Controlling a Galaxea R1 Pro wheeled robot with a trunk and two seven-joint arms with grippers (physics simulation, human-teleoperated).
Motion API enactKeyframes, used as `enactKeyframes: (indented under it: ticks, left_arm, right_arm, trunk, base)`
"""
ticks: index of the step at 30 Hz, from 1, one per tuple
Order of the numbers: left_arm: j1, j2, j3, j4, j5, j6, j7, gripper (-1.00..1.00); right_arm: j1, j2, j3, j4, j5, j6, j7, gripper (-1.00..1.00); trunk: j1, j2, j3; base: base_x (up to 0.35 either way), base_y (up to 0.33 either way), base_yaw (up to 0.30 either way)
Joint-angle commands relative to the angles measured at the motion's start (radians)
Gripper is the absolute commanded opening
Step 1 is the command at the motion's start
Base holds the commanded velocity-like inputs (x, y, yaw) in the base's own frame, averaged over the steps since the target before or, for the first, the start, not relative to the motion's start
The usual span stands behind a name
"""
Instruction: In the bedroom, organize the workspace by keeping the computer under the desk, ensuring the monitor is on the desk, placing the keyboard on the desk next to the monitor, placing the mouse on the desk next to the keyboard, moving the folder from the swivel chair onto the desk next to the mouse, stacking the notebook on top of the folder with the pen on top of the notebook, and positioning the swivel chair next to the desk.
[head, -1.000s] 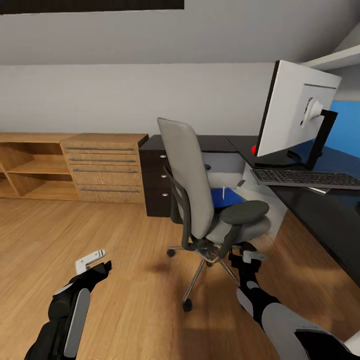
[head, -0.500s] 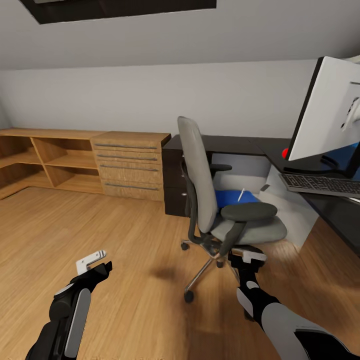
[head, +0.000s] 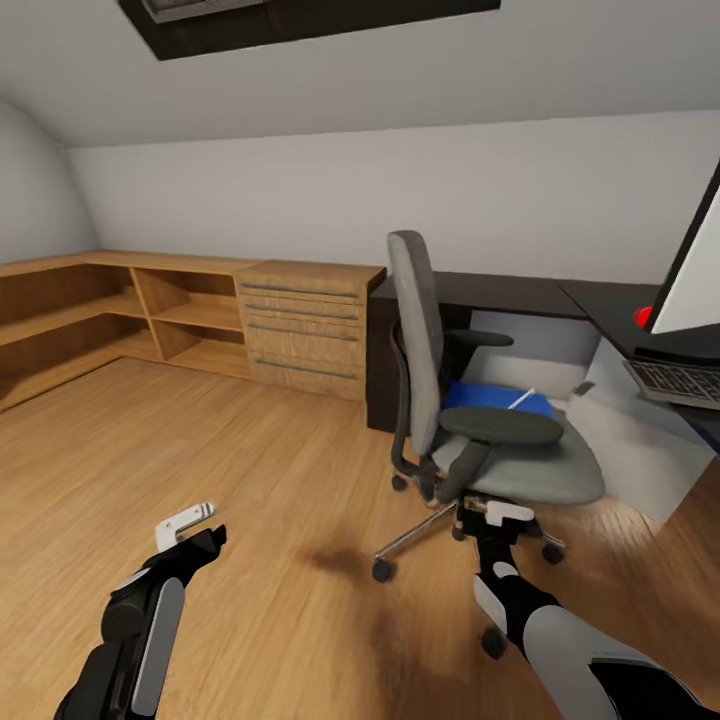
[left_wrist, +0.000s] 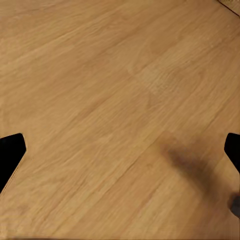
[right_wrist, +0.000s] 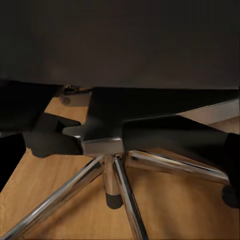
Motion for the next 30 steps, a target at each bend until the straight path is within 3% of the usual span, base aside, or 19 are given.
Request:
enactKeyframes:
  ticks: [1,5,16,22,30]
  left_arm:
    - [-0.001,-0.001,-0.004,0.000,0.010,0.003,0.007,1.00]
    - [-0.001,0.002,-0.060,0.011,0.010,0.002,0.007,1.00]
    - [-0.001,0.003,-0.081,0.026,0.008,0.002,0.007,1.00]
    - [-0.001,0.003,-0.083,0.026,0.008,0.002,0.007,1.00]
    - [-0.001,0.004,-0.087,0.025,0.008,0.004,0.007,1.00]
  right_arm:
    - [-0.001,0.001,-0.005,0.000,0.005,-0.004,0.001,1.00]
    - [0.000,0.001,-0.005,0.000,0.005,-0.004,0.001,1.00]
    - [-0.001,0.000,-0.007,-0.001,0.004,-0.005,0.001,1.00]
    - [0.000,-0.001,-0.007,-0.001,0.003,-0.005,0.001,1.00]
    - [0.000,-0.002,-0.006,0.001,0.003,-0.003,0.001,1.00]
  trunk:
    - [0.000,0.000,-0.001]
    - [0.000,0.000,-0.001]
    - [0.000,0.000,-0.001]
    - [0.000,0.000,-0.001]
    - [0.000,0.000,-0.001]
  base:
    - [0.000,0.000,0.279]
    - [0.000,0.000,0.279]
    - [0.000,0.000,0.255]
    - [-0.020,0.000,-0.014]
    - [-0.292,0.000,-0.251]
